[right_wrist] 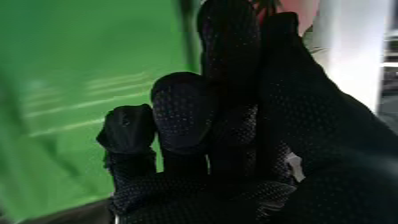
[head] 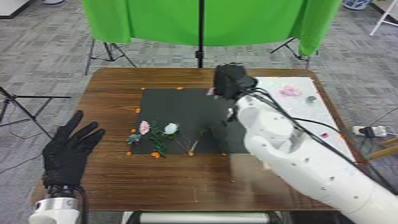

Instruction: Arrange flowers

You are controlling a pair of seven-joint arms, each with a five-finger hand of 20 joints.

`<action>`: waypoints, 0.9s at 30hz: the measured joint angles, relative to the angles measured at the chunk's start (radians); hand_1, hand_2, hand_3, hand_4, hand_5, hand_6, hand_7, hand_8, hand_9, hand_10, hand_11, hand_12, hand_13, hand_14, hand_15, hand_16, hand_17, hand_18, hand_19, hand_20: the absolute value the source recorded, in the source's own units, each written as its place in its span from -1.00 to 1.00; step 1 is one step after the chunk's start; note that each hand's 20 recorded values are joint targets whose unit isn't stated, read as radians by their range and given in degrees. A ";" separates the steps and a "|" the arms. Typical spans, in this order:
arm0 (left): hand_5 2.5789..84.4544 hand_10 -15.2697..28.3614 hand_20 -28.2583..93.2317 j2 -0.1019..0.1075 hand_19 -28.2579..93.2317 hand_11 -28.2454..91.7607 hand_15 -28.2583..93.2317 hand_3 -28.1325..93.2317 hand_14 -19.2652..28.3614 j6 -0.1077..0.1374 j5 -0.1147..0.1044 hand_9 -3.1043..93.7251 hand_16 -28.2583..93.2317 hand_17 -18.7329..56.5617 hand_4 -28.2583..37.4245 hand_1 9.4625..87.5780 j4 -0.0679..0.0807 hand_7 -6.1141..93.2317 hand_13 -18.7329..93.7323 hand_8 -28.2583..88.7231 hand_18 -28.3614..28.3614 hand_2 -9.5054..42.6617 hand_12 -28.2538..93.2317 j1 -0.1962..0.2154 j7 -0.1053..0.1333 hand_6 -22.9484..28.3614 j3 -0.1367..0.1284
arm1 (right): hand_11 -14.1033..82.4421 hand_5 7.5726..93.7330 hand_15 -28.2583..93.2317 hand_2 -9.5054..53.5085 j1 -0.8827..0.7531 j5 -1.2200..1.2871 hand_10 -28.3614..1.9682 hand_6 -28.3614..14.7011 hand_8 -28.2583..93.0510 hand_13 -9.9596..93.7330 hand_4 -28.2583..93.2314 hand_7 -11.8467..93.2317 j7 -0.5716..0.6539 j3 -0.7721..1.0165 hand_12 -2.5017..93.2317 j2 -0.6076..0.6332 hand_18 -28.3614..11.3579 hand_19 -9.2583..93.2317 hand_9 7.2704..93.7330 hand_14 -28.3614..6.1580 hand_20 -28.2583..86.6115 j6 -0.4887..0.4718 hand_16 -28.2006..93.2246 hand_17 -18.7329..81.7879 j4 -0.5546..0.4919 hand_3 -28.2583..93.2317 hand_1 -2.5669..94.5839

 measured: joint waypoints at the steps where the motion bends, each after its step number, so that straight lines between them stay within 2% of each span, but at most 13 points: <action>1: -0.24 0.58 -0.09 0.000 0.27 -0.09 0.35 0.69 0.89 0.000 0.001 -0.21 -0.62 -0.72 -1.00 -0.71 0.000 -0.68 -0.21 -0.65 0.91 -0.33 -0.30 -0.001 -0.001 0.16 0.000 | -0.38 0.89 0.77 -1.00 -0.009 -0.008 0.47 0.45 -0.46 0.50 -1.00 -0.49 -0.004 -0.003 -0.16 -0.022 -0.71 1.00 0.98 0.21 0.56 -0.011 -0.20 -0.08 0.000 0.62 0.18; 7: -0.24 0.57 -0.09 -0.006 0.27 -0.09 0.34 0.69 0.90 -0.001 0.004 -0.21 -0.63 -0.72 -1.00 -0.71 0.000 -0.69 -0.22 -0.65 0.91 -0.33 -0.30 -0.003 -0.009 0.17 -0.004 | -0.34 0.87 0.79 -1.00 -0.063 -0.039 0.48 0.46 -0.47 0.49 -1.00 -0.48 -0.033 -0.032 -0.14 -0.106 -0.71 1.00 0.95 0.19 0.56 -0.052 -0.21 -0.09 0.014 0.62 0.17; 12: -0.24 0.58 -0.09 -0.001 0.27 -0.09 0.34 0.69 0.90 -0.001 0.002 -0.21 -0.62 -0.72 -1.00 -0.71 0.001 -0.69 -0.21 -0.65 0.91 -0.33 -0.30 -0.010 -0.009 0.17 0.002 | -0.30 0.82 0.80 -1.00 -0.076 -0.057 0.47 0.48 -0.50 0.45 -1.00 -0.48 -0.036 -0.064 -0.15 -0.114 -0.70 1.00 0.90 0.15 0.56 -0.079 -0.22 -0.12 0.024 0.62 0.15; 15: -0.24 0.58 -0.09 -0.001 0.27 -0.09 0.35 0.69 0.90 -0.001 0.005 -0.21 -0.62 -0.72 -1.00 -0.71 0.001 -0.69 -0.21 -0.65 0.91 -0.33 -0.30 -0.011 -0.017 0.17 0.000 | -0.27 0.72 0.81 -1.00 -0.082 -0.056 0.45 0.49 -0.54 0.43 -1.00 -0.49 -0.035 -0.064 -0.17 -0.111 -0.71 1.00 0.85 0.12 0.56 -0.096 -0.23 -0.14 0.022 0.62 0.11; 20: -0.24 0.57 -0.09 -0.021 0.27 -0.09 0.35 0.70 0.90 -0.005 0.023 -0.21 -0.62 -0.72 -1.00 -0.70 0.001 -0.69 -0.21 -0.65 0.92 -0.33 -0.30 -0.011 -0.043 0.17 -0.018 | -0.03 0.59 0.82 -1.00 -0.098 -0.076 0.32 0.45 -0.57 0.39 -1.00 -0.50 -0.046 -0.050 -0.34 -0.109 -0.71 1.00 0.71 0.05 0.57 -0.142 -0.24 -0.16 0.015 0.68 -0.03; 24: -0.24 0.57 -0.09 -0.046 0.27 -0.08 0.35 0.70 0.90 -0.013 0.044 -0.21 -0.63 -0.72 -1.00 -0.70 0.001 -0.69 -0.21 -0.65 0.91 -0.32 -0.30 -0.013 -0.069 0.17 -0.027 | 0.07 0.51 0.83 -1.00 -0.115 -0.098 0.27 0.46 -0.66 0.38 -1.00 -0.50 -0.061 -0.036 -0.42 -0.109 -0.72 1.00 0.65 0.02 0.58 -0.167 -0.25 -0.18 0.004 0.71 -0.10; 27: -0.24 0.58 -0.09 -0.058 0.27 -0.09 0.35 0.70 0.90 -0.017 0.054 -0.21 -0.63 -0.72 -1.00 -0.70 0.001 -0.69 -0.21 -0.65 0.91 -0.32 -0.30 -0.014 -0.079 0.17 -0.029 | 0.12 0.47 0.84 -1.00 -0.128 -0.103 0.24 0.43 -0.73 0.36 -1.00 -0.49 -0.067 -0.024 -0.47 -0.109 -0.73 1.00 0.60 0.01 0.58 -0.183 -0.25 -0.19 -0.005 0.72 -0.13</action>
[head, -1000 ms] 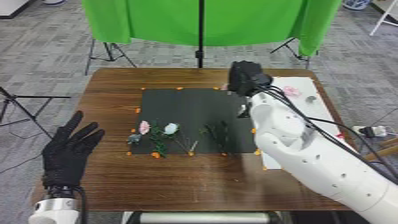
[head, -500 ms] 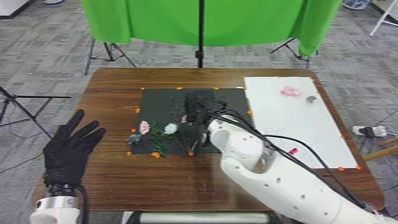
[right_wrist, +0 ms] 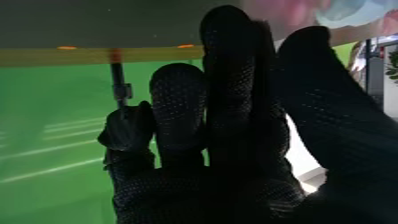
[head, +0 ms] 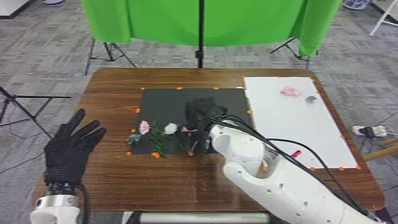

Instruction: Arrange flowers

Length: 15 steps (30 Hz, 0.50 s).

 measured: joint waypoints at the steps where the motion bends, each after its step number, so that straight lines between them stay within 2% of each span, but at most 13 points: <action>1: -0.24 0.58 -0.09 -0.001 0.27 -0.09 0.35 0.70 0.90 0.000 0.001 -0.21 -0.63 -0.72 -1.00 -0.69 0.000 -0.69 -0.21 -0.65 0.91 -0.32 -0.30 0.000 -0.001 0.17 0.000 | 0.13 0.46 0.84 -1.00 -0.004 -0.002 0.23 0.43 -0.73 0.36 -1.00 -0.49 -0.001 0.004 -0.47 0.000 -0.72 1.00 0.60 0.00 0.58 -0.005 -0.25 -0.19 -0.003 0.72 -0.13; 5: -0.23 0.58 -0.09 -0.003 0.27 -0.09 0.35 0.70 0.89 -0.001 0.003 -0.21 -0.63 -0.72 -1.00 -0.69 0.000 -0.69 -0.21 -0.65 0.91 -0.32 -0.30 0.002 -0.005 0.17 0.000 | 0.17 0.40 0.84 -1.00 -0.011 -0.005 0.19 0.41 -0.74 0.34 -1.00 -0.50 -0.002 0.011 -0.52 0.001 -0.74 1.00 0.54 -0.03 0.57 -0.018 -0.26 -0.20 -0.012 0.75 -0.18; 9: -0.23 0.58 -0.09 -0.004 0.27 -0.08 0.35 0.70 0.89 -0.001 0.003 -0.21 -0.63 -0.72 -1.00 -0.70 0.000 -0.69 -0.21 -0.65 0.91 -0.33 -0.30 0.003 -0.004 0.17 0.001 | 0.13 0.34 0.84 -1.00 -0.020 0.002 0.09 0.37 -0.74 0.27 -1.00 -0.50 0.003 0.035 -0.57 0.010 -0.74 1.00 0.45 -0.09 0.58 -0.024 -0.27 -0.22 -0.030 0.75 -0.19; 12: -0.23 0.58 -0.09 -0.002 0.27 -0.09 0.35 0.70 0.89 -0.001 -0.001 -0.21 -0.63 -0.72 -1.00 -0.70 0.000 -0.69 -0.21 -0.65 0.91 -0.33 -0.30 0.003 0.003 0.17 0.004 | 0.09 0.32 0.84 -1.00 -0.023 0.068 0.02 0.35 -0.74 0.25 -1.00 -0.51 0.043 0.080 -0.60 0.022 -0.73 1.00 0.43 -0.13 0.59 -0.023 -0.28 -0.23 -0.046 0.75 -0.20; 15: -0.23 0.58 -0.09 0.011 0.27 -0.09 0.35 0.70 0.89 0.001 -0.012 -0.21 -0.63 -0.72 -1.00 -0.70 -0.001 -0.69 -0.21 -0.65 0.91 -0.33 -0.30 0.006 0.019 0.17 0.010 | -0.03 0.26 0.80 -1.00 -0.020 0.189 -0.06 0.34 -0.73 0.19 -1.00 -0.51 0.126 0.150 -0.63 0.046 -0.72 1.00 0.35 -0.17 0.60 -0.011 -0.32 -0.23 -0.057 0.76 -0.21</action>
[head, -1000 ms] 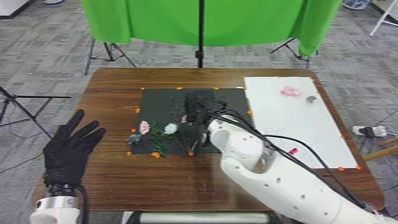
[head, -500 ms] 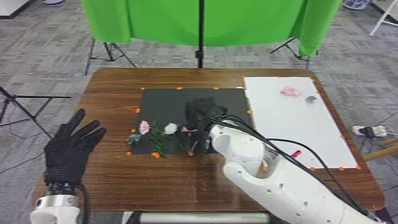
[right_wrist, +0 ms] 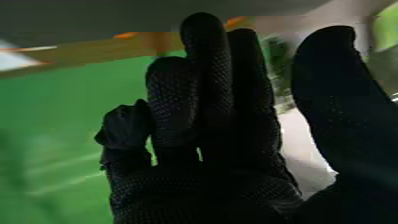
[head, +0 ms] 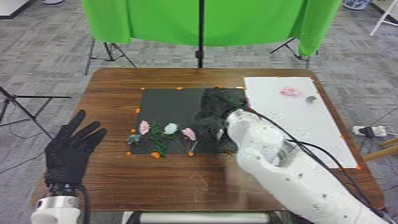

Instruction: Arrange flowers

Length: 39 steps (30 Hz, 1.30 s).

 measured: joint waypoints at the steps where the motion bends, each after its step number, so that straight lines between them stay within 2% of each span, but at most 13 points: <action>1: -0.23 0.57 -0.09 0.006 0.27 -0.09 0.35 0.70 0.89 0.001 -0.004 -0.21 -0.63 -0.72 -1.00 -0.70 0.000 -0.69 -0.21 -0.65 0.91 -0.33 -0.30 0.001 0.005 0.17 0.002 | -0.07 0.25 0.78 -1.00 0.006 0.035 -0.09 0.33 -0.73 0.18 -1.00 -0.51 0.028 0.021 -0.64 0.015 -0.72 1.00 0.32 -0.17 0.60 0.013 -0.33 -0.24 0.000 0.76 -0.21; 4: -0.23 0.58 -0.09 0.021 0.27 -0.09 0.35 0.70 0.89 0.003 -0.013 -0.21 -0.63 -0.72 -1.00 -0.70 -0.001 -0.69 -0.21 -0.65 0.91 -0.33 -0.30 0.006 0.018 0.17 0.006 | -0.20 0.17 0.73 -1.00 0.050 0.080 -0.20 0.33 -0.74 0.12 -1.00 -0.51 0.088 0.043 -0.66 0.089 -0.72 1.00 0.21 -0.21 0.60 0.076 -0.37 -0.24 0.018 0.76 -0.22; 7: -0.24 0.58 -0.09 0.035 0.27 -0.09 0.35 0.70 0.89 0.009 -0.025 -0.21 -0.63 -0.72 -1.00 -0.70 -0.002 -0.69 -0.22 -0.65 0.91 -0.33 -0.30 0.011 0.038 0.17 0.014 | -0.29 0.09 0.68 -1.00 0.132 0.081 -0.27 0.32 -0.74 0.05 -1.00 -0.52 0.120 0.013 -0.67 0.177 -0.71 1.00 0.12 -0.26 0.58 0.128 -0.40 -0.24 0.086 0.78 -0.24; 10: -0.24 0.58 -0.09 0.048 0.27 -0.09 0.35 0.70 0.90 0.015 -0.037 -0.21 -0.63 -0.72 -1.00 -0.70 -0.003 -0.69 -0.22 -0.65 0.91 -0.33 -0.30 0.011 0.062 0.17 0.027 | -0.35 0.04 0.67 -1.00 0.220 0.085 -0.31 0.32 -0.74 0.02 -1.00 -0.53 0.154 -0.034 -0.68 0.246 -0.72 1.00 0.05 -0.29 0.57 0.131 -0.41 -0.25 0.184 0.79 -0.25; 12: -0.24 0.58 -0.09 0.055 0.27 -0.09 0.35 0.70 0.90 0.016 -0.041 -0.21 -0.63 -0.72 -1.00 -0.70 -0.003 -0.69 -0.21 -0.65 0.91 -0.33 -0.30 0.009 0.069 0.17 0.035 | -0.36 0.00 0.66 -1.00 0.259 0.106 -0.32 0.33 -0.73 -0.01 -1.00 -0.54 0.193 -0.041 -0.68 0.274 -0.71 1.00 0.04 -0.31 0.56 0.131 -0.42 -0.26 0.244 0.79 -0.26; 17: -0.25 0.58 -0.09 0.055 0.27 -0.09 0.35 0.70 0.90 0.016 -0.042 -0.22 -0.63 -0.72 -1.00 -0.69 -0.003 -0.68 -0.21 -0.65 0.91 -0.33 -0.30 0.004 0.069 0.16 0.039 | -0.43 -0.04 0.67 -1.00 0.294 0.191 -0.27 0.37 -0.73 0.02 -1.00 -0.54 0.271 0.004 -0.68 0.291 -0.71 0.94 -0.04 -0.29 0.53 0.109 -0.43 -0.30 0.343 0.79 -0.27; 20: -0.25 0.57 -0.09 0.047 0.27 -0.09 0.35 0.70 0.90 0.016 -0.037 -0.22 -0.63 -0.72 -1.00 -0.69 -0.003 -0.68 -0.21 -0.65 0.91 -0.33 -0.30 0.000 0.059 0.16 0.036 | -0.45 -0.05 0.68 -1.00 0.293 0.193 -0.30 0.38 -0.73 0.03 -1.00 -0.54 0.276 0.033 -0.68 0.282 -0.72 0.94 -0.05 -0.29 0.52 0.049 -0.43 -0.30 0.383 0.79 -0.28; 24: -0.25 0.57 -0.09 0.029 0.27 -0.09 0.35 0.70 0.90 0.016 -0.030 -0.22 -0.63 -0.72 -1.00 -0.69 -0.002 -0.68 -0.21 -0.65 0.91 -0.33 -0.30 -0.009 0.045 0.16 0.031 | -0.47 -0.06 0.67 -1.00 0.278 0.182 -0.30 0.42 -0.73 0.02 -1.00 -0.53 0.284 0.064 -0.68 0.263 -0.73 0.94 -0.06 -0.31 0.52 -0.038 -0.44 -0.30 0.409 0.79 -0.28; 31: -0.25 0.57 -0.09 0.030 0.27 -0.09 0.35 0.70 0.90 0.017 -0.035 -0.22 -0.63 -0.72 -1.00 -0.69 -0.002 -0.68 -0.21 -0.65 0.91 -0.33 -0.30 -0.012 0.048 0.16 0.034 | -0.51 -0.05 0.64 -1.00 0.227 0.167 -0.31 0.47 -0.74 -0.03 -1.00 -0.51 0.294 0.095 -0.68 0.229 -0.74 0.94 -0.08 -0.38 0.52 -0.078 -0.44 -0.30 0.437 0.80 -0.27; 33: -0.25 0.57 -0.09 0.038 0.27 -0.09 0.35 0.70 0.89 0.020 -0.046 -0.22 -0.63 -0.72 -1.00 -0.69 -0.002 -0.68 -0.22 -0.65 0.91 -0.33 -0.30 -0.013 0.059 0.16 0.044 | -0.51 -0.04 0.63 -1.00 0.216 0.166 -0.31 0.48 -0.74 -0.03 -1.00 -0.50 0.301 0.103 -0.68 0.222 -0.74 0.94 -0.07 -0.38 0.52 -0.107 -0.45 -0.30 0.446 0.81 -0.27; 37: -0.25 0.57 -0.09 0.077 0.27 -0.09 0.35 0.70 0.89 0.026 -0.078 -0.22 -0.63 -0.72 -1.00 -0.69 -0.001 -0.68 -0.22 -0.65 0.91 -0.33 -0.30 -0.020 0.085 0.16 0.069 | -0.47 0.02 0.62 -1.00 0.205 0.167 -0.20 0.52 -0.75 0.05 -1.00 -0.49 0.314 0.109 -0.67 0.216 -0.74 0.95 0.04 -0.27 0.51 -0.141 -0.44 -0.28 0.466 0.80 -0.23; 39: -0.25 0.57 -0.09 0.094 0.27 -0.09 0.35 0.70 0.89 0.027 -0.083 -0.22 -0.63 -0.72 -1.00 -0.69 -0.001 -0.68 -0.21 -0.65 0.91 -0.33 -0.30 -0.023 0.087 0.16 0.072 | -0.38 0.22 0.62 -1.00 0.204 0.166 0.13 0.59 -0.76 0.26 -1.00 -0.47 0.315 0.110 -0.67 0.216 -0.69 0.98 0.33 0.05 0.48 -0.147 -0.39 -0.20 0.473 0.78 -0.09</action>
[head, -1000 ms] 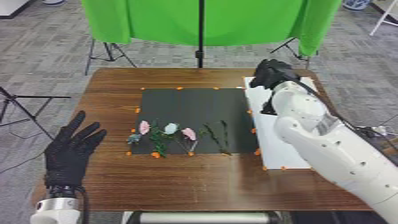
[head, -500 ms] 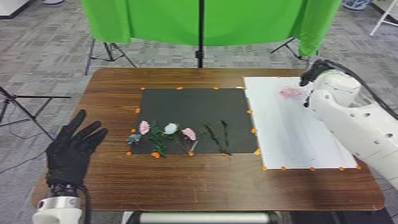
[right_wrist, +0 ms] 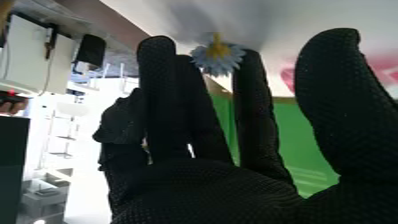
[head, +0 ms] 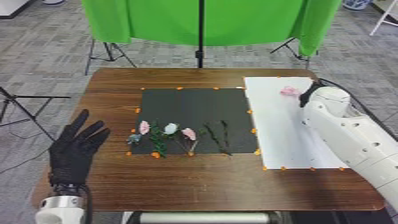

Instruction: Arrange flowers

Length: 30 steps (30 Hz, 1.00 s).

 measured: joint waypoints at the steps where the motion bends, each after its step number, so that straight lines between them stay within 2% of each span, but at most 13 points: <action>1: -0.25 0.57 -0.09 0.004 0.27 -0.09 0.35 0.70 0.89 0.000 -0.001 -0.22 -0.63 -0.72 -1.00 -0.69 0.000 -0.68 -0.21 -0.65 0.91 -0.33 -0.30 -0.002 0.000 0.16 0.000 | -0.36 0.29 0.60 -1.00 0.000 -0.003 0.20 0.60 -0.76 0.32 -1.00 -0.46 0.000 0.001 -0.66 0.000 -0.67 0.99 0.41 0.17 0.46 -0.001 -0.32 -0.17 0.000 0.75 -0.04; 2: -0.25 0.57 -0.09 0.006 0.27 -0.09 0.35 0.70 0.89 0.000 0.000 -0.22 -0.63 -0.72 -1.00 -0.69 0.000 -0.68 -0.21 -0.65 0.91 -0.33 -0.30 -0.003 0.000 0.16 0.000 | -0.37 0.36 0.58 -1.00 0.000 -0.011 0.28 0.59 -0.70 0.38 -1.00 -0.45 -0.001 0.002 -0.61 0.000 -0.65 1.00 0.50 0.29 0.45 0.000 -0.26 -0.15 0.000 0.71 0.01; 4: -0.25 0.57 -0.09 0.005 0.27 -0.09 0.35 0.70 0.89 0.000 0.000 -0.22 -0.63 -0.72 -1.00 -0.69 0.000 -0.68 -0.21 -0.65 0.91 -0.33 -0.30 -0.005 0.000 0.16 -0.002 | -0.52 0.59 0.55 -1.00 0.000 -0.038 0.49 0.54 -0.59 0.51 -1.00 -0.42 -0.007 -0.001 -0.40 0.002 -0.59 1.00 0.77 0.49 0.45 0.005 -0.17 -0.07 0.001 0.60 0.15; 6: -0.25 0.58 -0.09 0.003 0.27 -0.09 0.35 0.70 0.90 0.000 0.000 -0.22 -0.63 -0.72 -1.00 -0.69 0.000 -0.68 -0.21 -0.65 0.91 -0.33 -0.30 -0.006 -0.001 0.16 -0.003 | -0.50 0.73 0.58 -1.00 -0.003 -0.072 0.58 0.53 -0.53 0.61 -1.00 -0.39 -0.015 -0.012 -0.30 0.005 -0.54 1.00 0.94 0.53 0.46 0.031 -0.17 0.00 0.004 0.55 0.22; 8: -0.25 0.57 -0.09 0.001 0.27 -0.09 0.35 0.70 0.90 0.000 0.000 -0.22 -0.63 -0.72 -1.00 -0.68 0.000 -0.68 -0.21 -0.65 0.91 -0.33 -0.30 -0.007 -0.001 0.16 -0.003 | -0.43 0.82 0.60 -1.00 -0.014 -0.101 0.63 0.51 -0.51 0.67 -1.00 -0.38 -0.025 -0.025 -0.29 0.012 -0.51 1.00 0.99 0.55 0.45 0.091 -0.18 0.06 0.004 0.53 0.27; 11: -0.25 0.57 -0.09 0.001 0.27 -0.09 0.35 0.70 0.89 0.000 0.000 -0.22 -0.63 -0.72 -1.00 -0.68 0.000 -0.68 -0.21 -0.65 0.91 -0.33 -0.30 -0.008 0.000 0.17 -0.001 | -0.39 0.84 0.60 -1.00 -0.043 -0.120 0.63 0.51 -0.50 0.70 -1.00 -0.39 -0.044 -0.030 -0.29 0.022 -0.51 1.00 1.00 0.55 0.44 0.189 -0.19 0.09 -0.001 0.53 0.28; 14: -0.25 0.57 -0.09 -0.001 0.27 -0.09 0.35 0.70 0.89 -0.001 0.004 -0.22 -0.63 -0.72 -1.00 -0.68 0.000 -0.68 -0.21 -0.65 0.92 -0.33 -0.30 -0.007 -0.003 0.17 -0.005 | -0.36 0.86 0.61 -1.00 -0.071 -0.121 0.62 0.48 -0.49 0.72 -1.00 -0.40 -0.058 -0.040 -0.31 0.039 -0.53 1.00 1.00 0.53 0.44 0.238 -0.19 0.10 -0.012 0.56 0.27; 23: -0.25 0.58 -0.09 -0.041 0.27 -0.08 0.35 0.70 0.90 -0.004 0.034 -0.22 -0.63 -0.72 -1.00 -0.68 0.000 -0.68 -0.21 -0.65 0.92 -0.33 -0.30 -0.006 -0.024 0.17 -0.036 | -0.33 0.88 0.61 -1.00 -0.039 -0.092 0.59 0.43 -0.47 0.72 -1.00 -0.42 -0.069 -0.155 -0.30 0.111 -0.60 1.00 1.00 0.48 0.46 0.436 -0.17 0.11 -0.094 0.61 0.25; 26: -0.25 0.58 -0.09 -0.049 0.27 -0.09 0.35 0.70 0.89 -0.007 0.044 -0.22 -0.63 -0.72 -1.00 -0.68 0.000 -0.68 -0.21 -0.65 0.92 -0.33 -0.30 -0.005 -0.035 0.17 -0.043 | -0.33 0.88 0.61 -1.00 -0.028 -0.090 0.59 0.43 -0.46 0.71 -1.00 -0.43 -0.106 -0.142 -0.31 0.117 -0.61 1.00 1.00 0.47 0.46 0.457 -0.16 0.11 -0.169 0.62 0.25; 30: -0.25 0.58 -0.09 -0.053 0.27 -0.08 0.35 0.70 0.89 -0.011 0.054 -0.22 -0.63 -0.72 -1.00 -0.68 0.000 -0.68 -0.21 -0.65 0.91 -0.33 -0.30 -0.002 -0.043 0.17 -0.046 | -0.33 0.87 0.62 -1.00 -0.021 -0.092 0.60 0.43 -0.45 0.70 -1.00 -0.42 -0.228 -0.124 -0.30 0.109 -0.62 1.00 1.00 0.46 0.47 0.445 -0.16 0.10 -0.290 0.63 0.23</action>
